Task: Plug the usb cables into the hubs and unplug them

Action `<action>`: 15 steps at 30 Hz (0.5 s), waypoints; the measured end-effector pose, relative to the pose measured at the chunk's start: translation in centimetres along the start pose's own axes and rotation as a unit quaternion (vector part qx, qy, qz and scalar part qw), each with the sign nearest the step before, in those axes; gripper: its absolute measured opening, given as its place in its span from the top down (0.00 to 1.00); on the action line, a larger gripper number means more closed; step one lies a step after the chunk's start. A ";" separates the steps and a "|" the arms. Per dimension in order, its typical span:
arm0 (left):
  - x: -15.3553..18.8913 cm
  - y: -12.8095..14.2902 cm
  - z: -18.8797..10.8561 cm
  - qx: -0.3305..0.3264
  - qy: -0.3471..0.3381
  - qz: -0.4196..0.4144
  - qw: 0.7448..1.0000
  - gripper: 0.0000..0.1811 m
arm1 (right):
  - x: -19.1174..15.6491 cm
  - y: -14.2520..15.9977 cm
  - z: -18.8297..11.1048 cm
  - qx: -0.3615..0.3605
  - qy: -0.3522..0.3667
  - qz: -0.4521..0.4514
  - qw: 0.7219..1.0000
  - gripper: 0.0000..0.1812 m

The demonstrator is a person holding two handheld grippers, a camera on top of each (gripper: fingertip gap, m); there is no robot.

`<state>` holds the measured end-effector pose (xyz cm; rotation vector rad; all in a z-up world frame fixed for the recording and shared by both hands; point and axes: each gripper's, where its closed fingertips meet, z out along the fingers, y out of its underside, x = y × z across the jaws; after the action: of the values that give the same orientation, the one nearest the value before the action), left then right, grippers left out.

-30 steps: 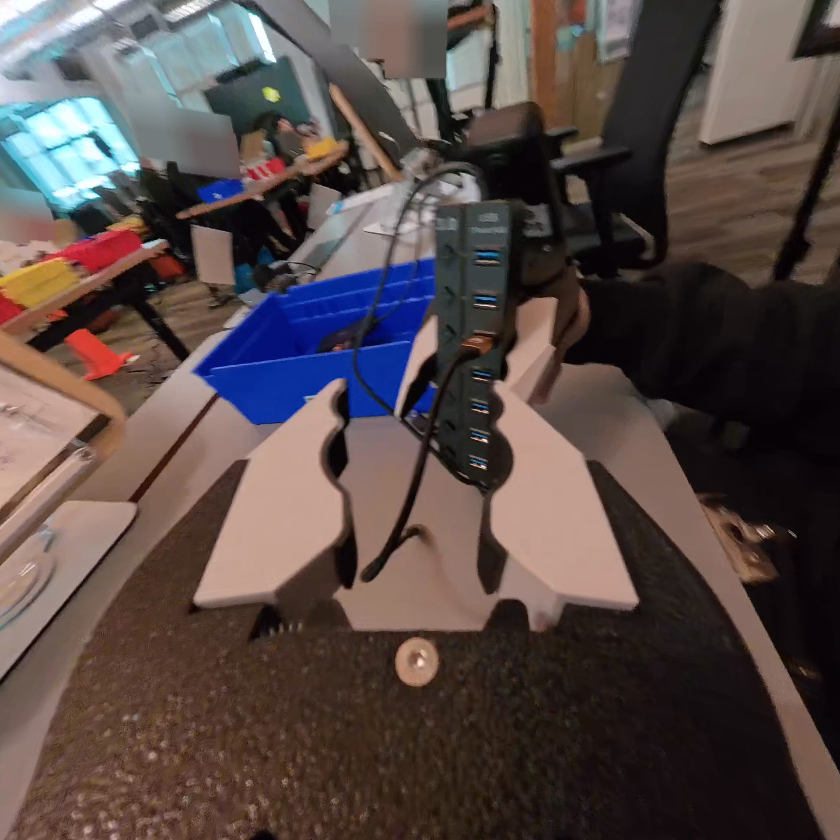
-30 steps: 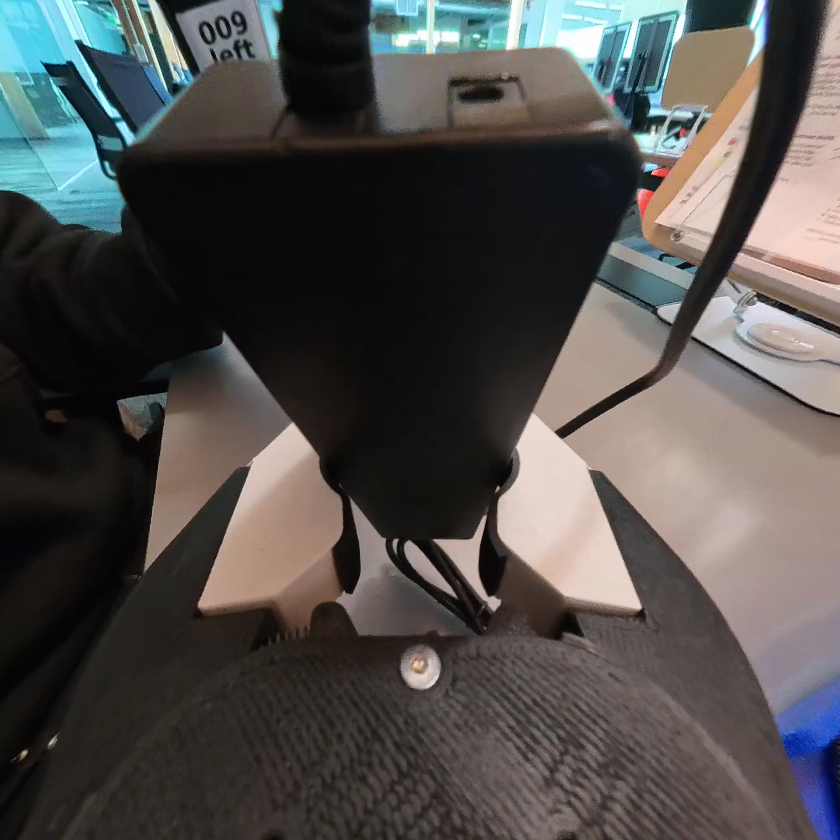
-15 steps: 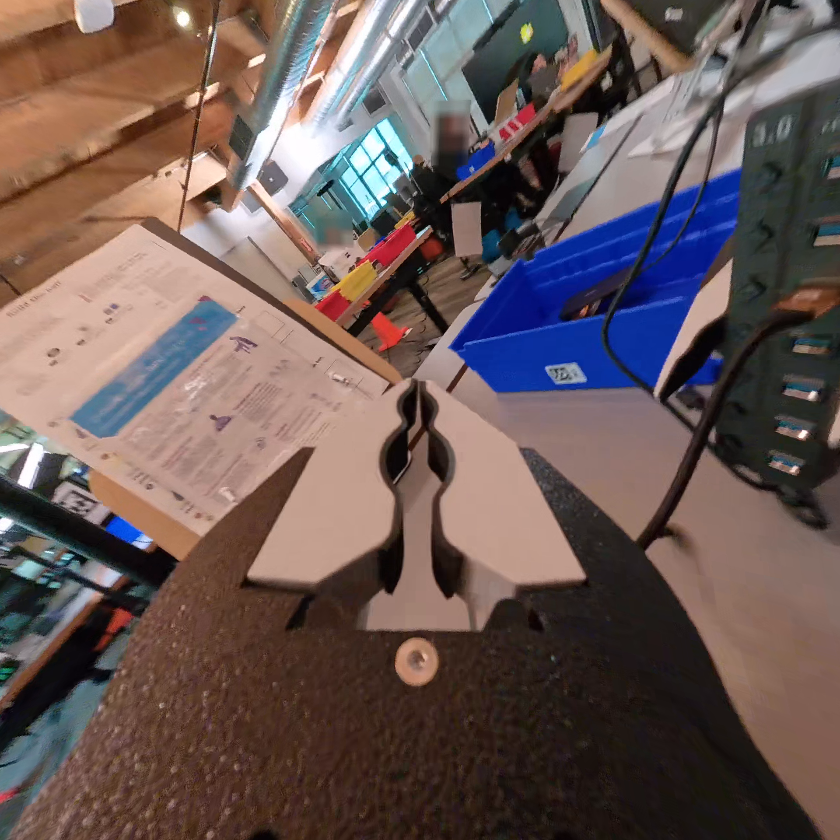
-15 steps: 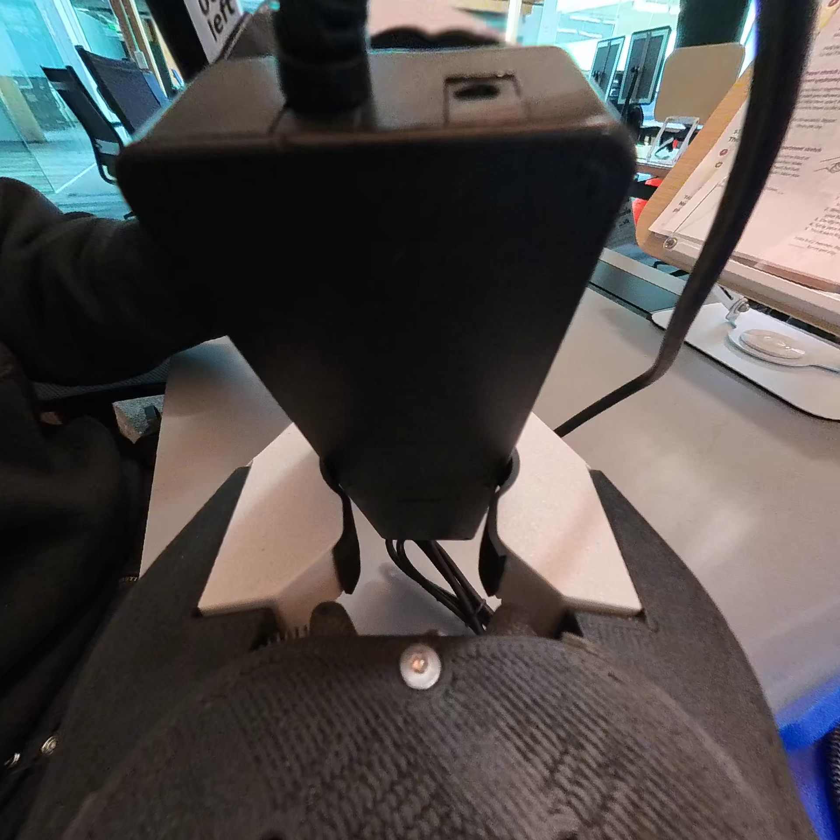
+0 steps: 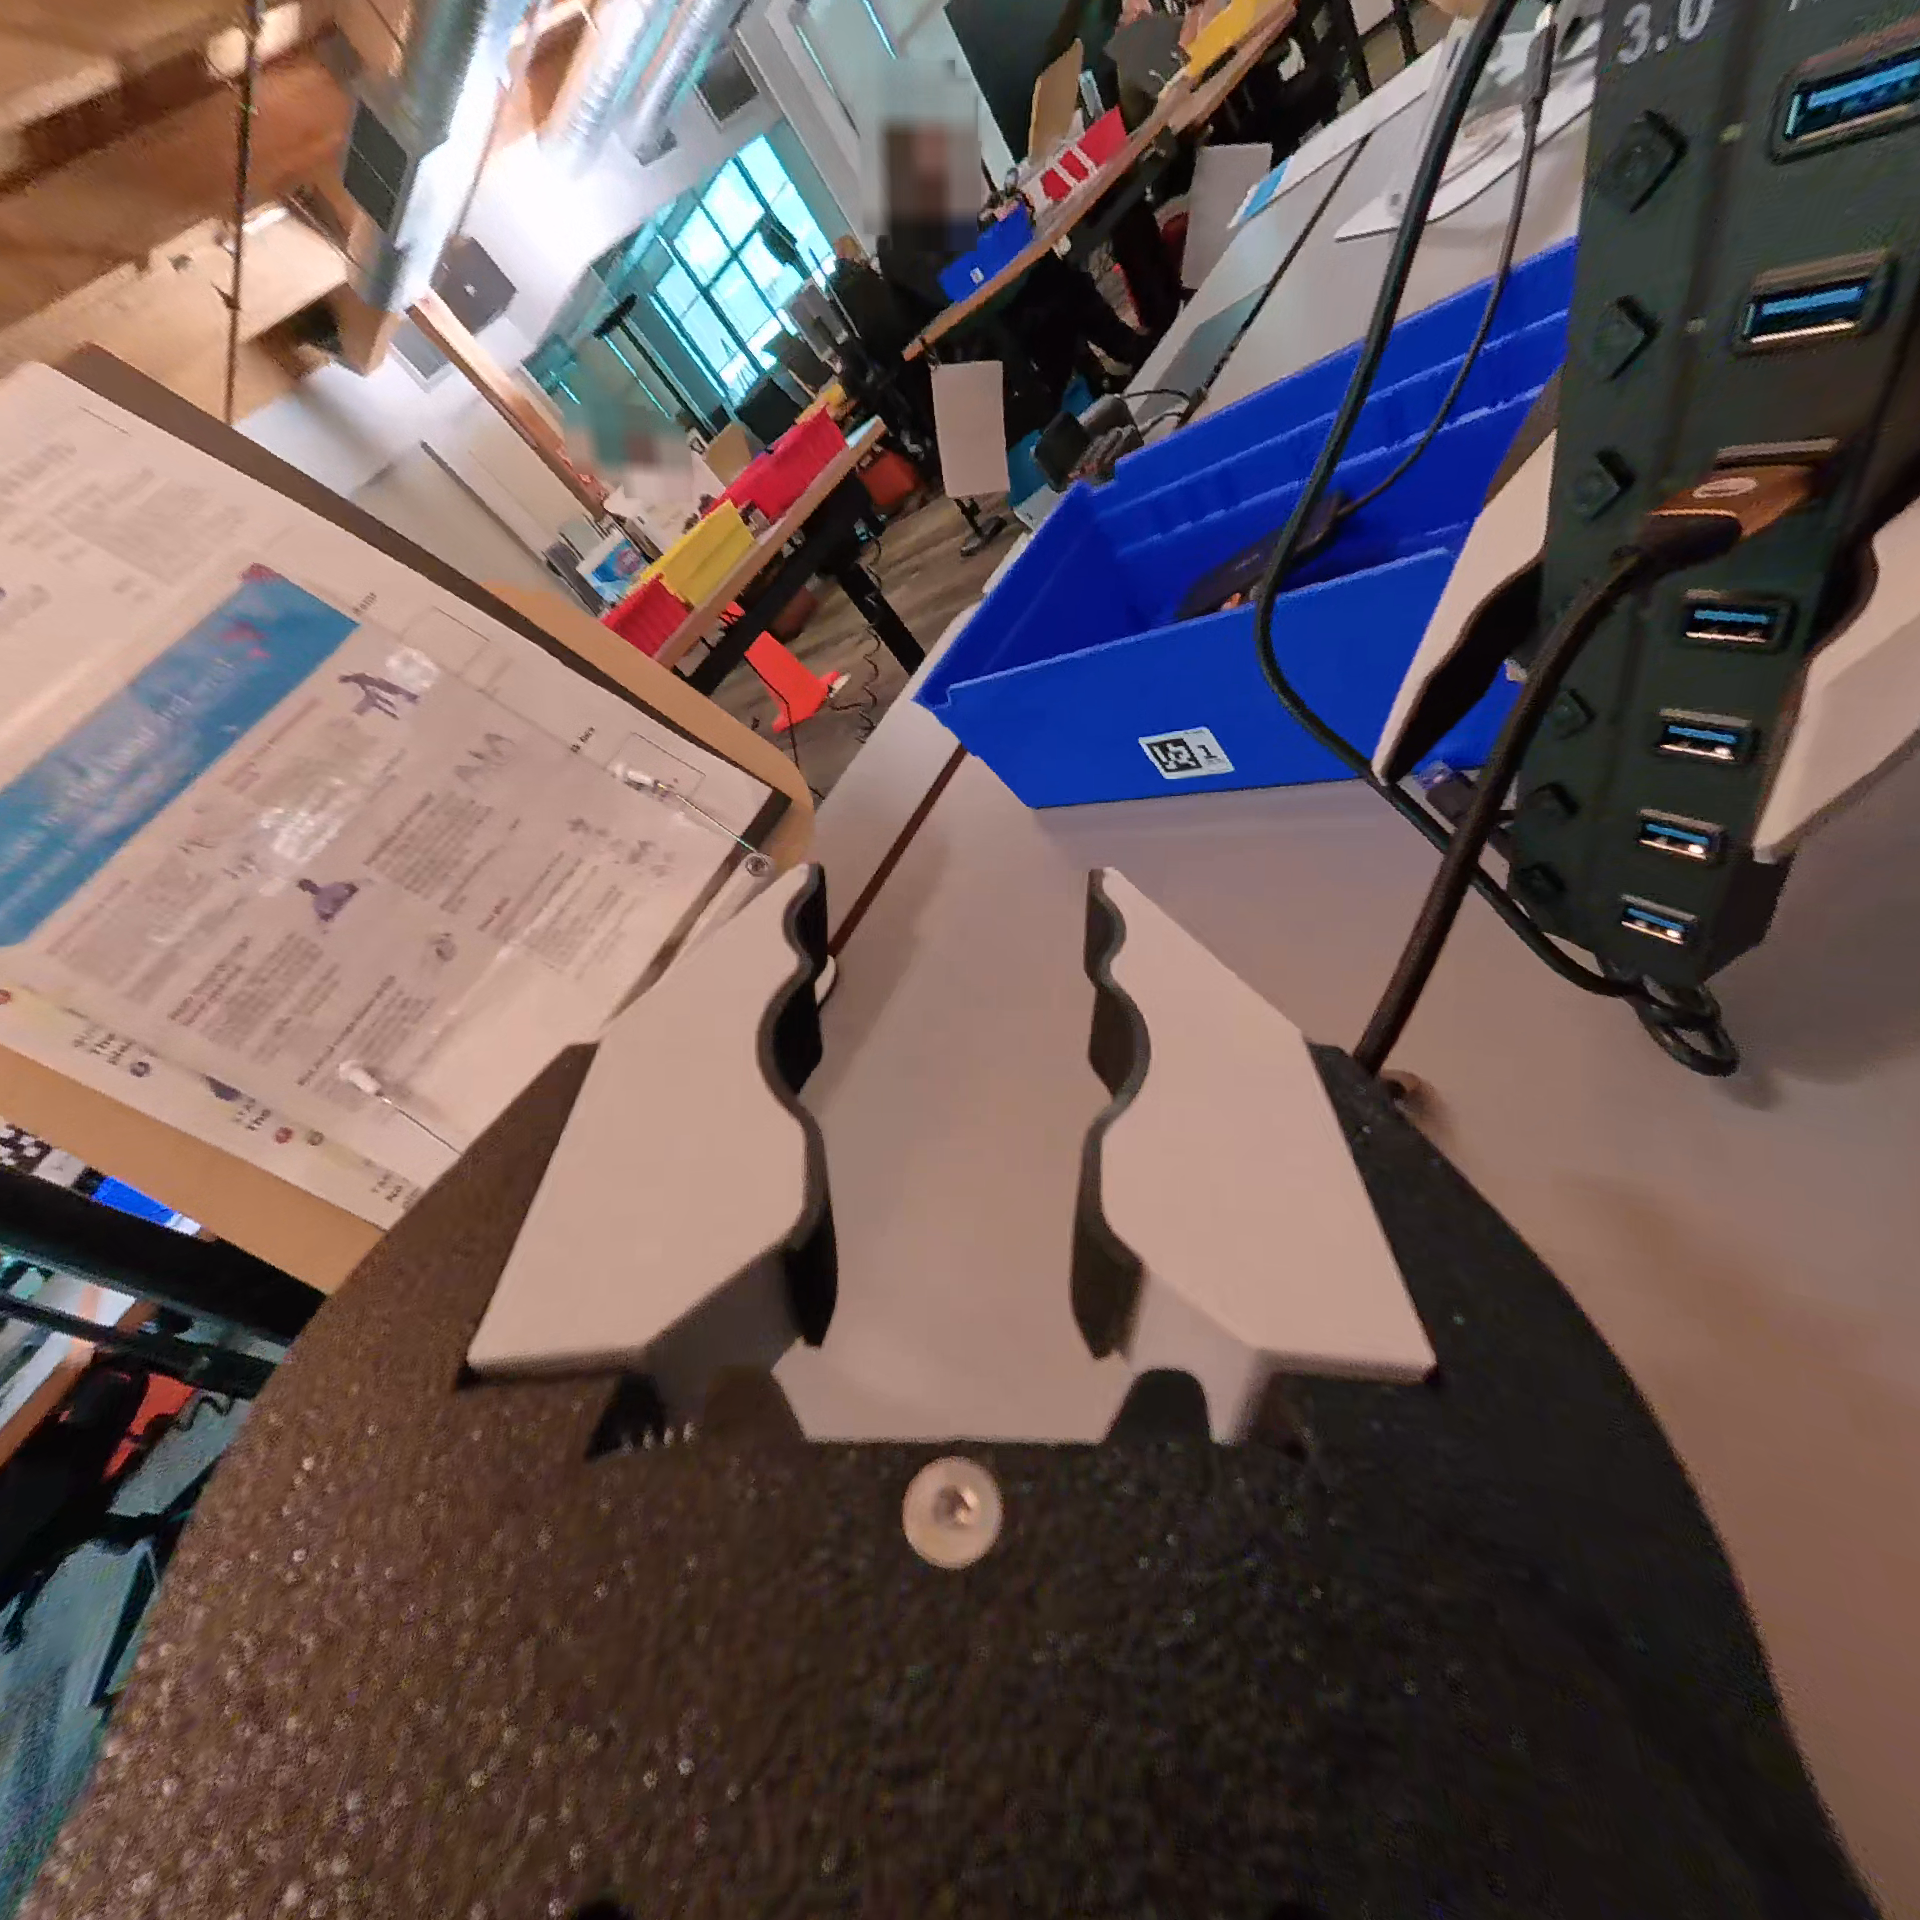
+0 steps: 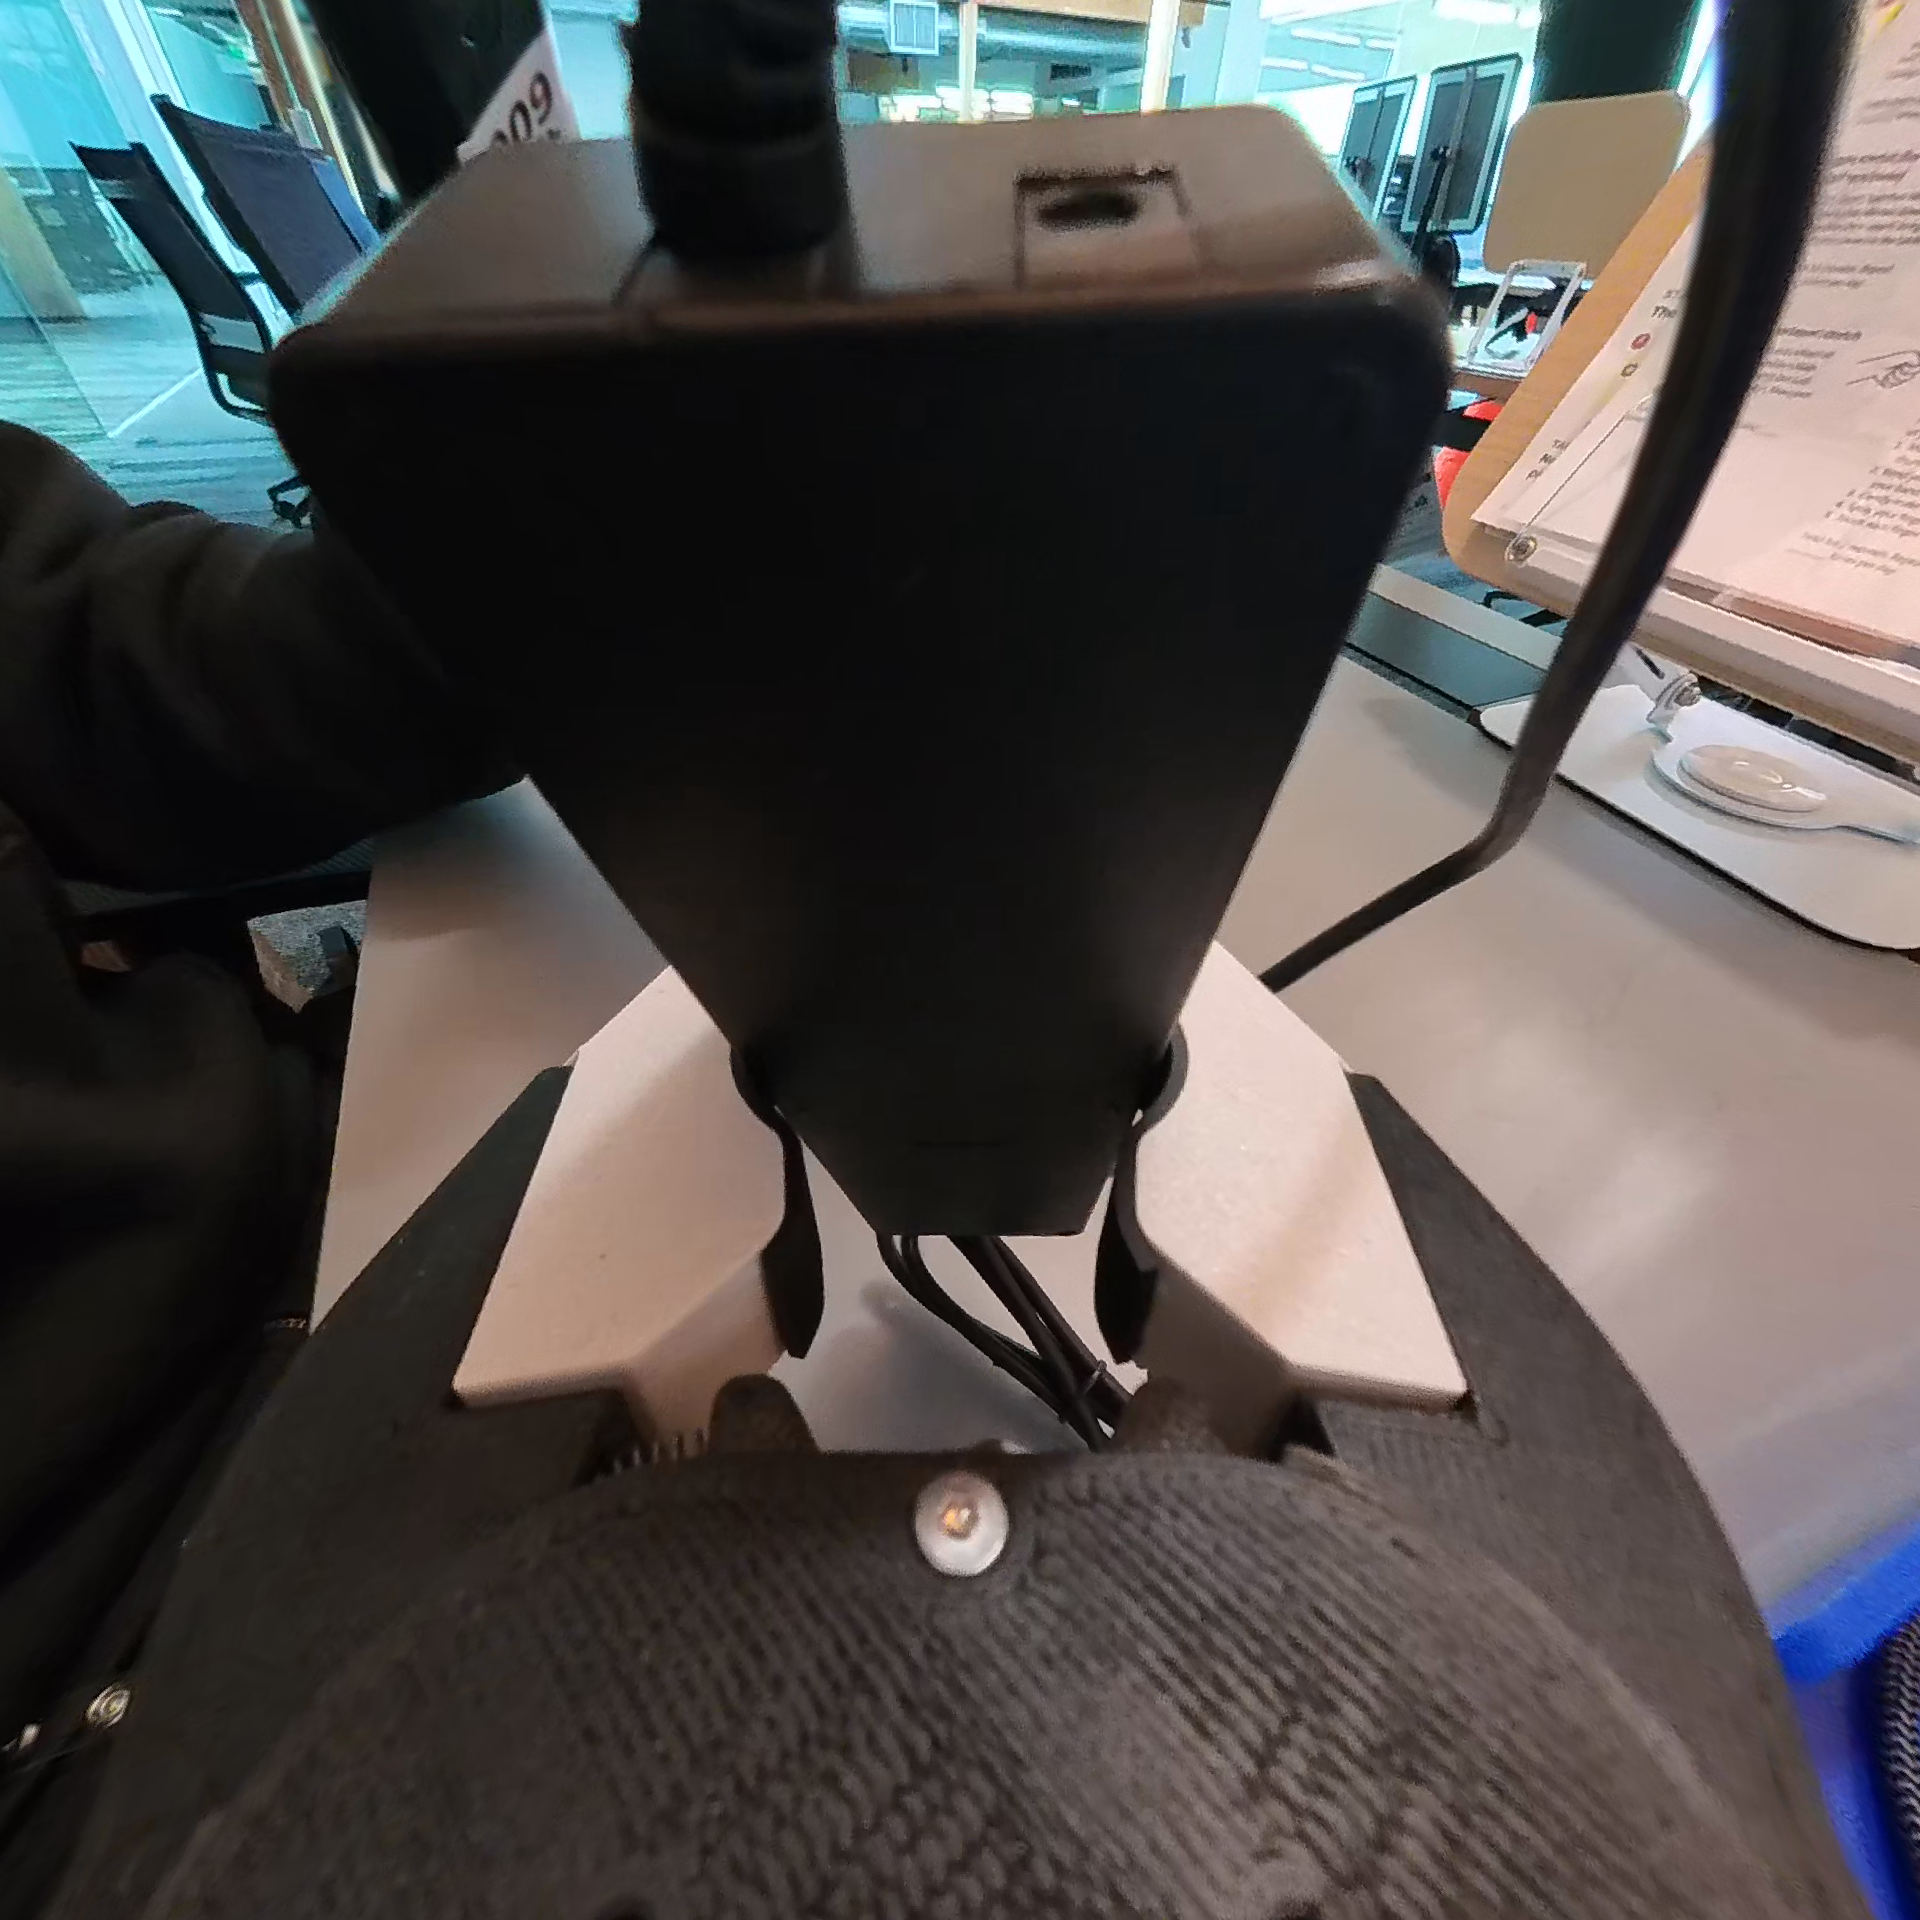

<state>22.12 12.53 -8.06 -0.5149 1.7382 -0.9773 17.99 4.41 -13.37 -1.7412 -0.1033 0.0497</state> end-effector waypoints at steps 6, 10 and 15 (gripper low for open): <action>0.5 0.4 0.7 -0.007 0.012 -0.025 1.000 0.61 | 0.0 0.3 0.4 -0.006 0.000 0.000 1.000 0.66; 0.3 -0.2 1.1 -0.010 0.009 -0.020 1.000 0.54 | 0.0 0.6 0.5 -0.013 0.002 -0.001 1.000 0.66; 3.0 -2.3 -0.7 0.005 0.120 -0.052 0.991 0.53 | 0.5 0.4 0.0 -0.009 0.009 -0.003 1.000 0.66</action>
<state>20.06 9.26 -7.84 -0.5009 1.9353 -1.1592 18.47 4.38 -13.73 -1.7588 -0.0950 0.0285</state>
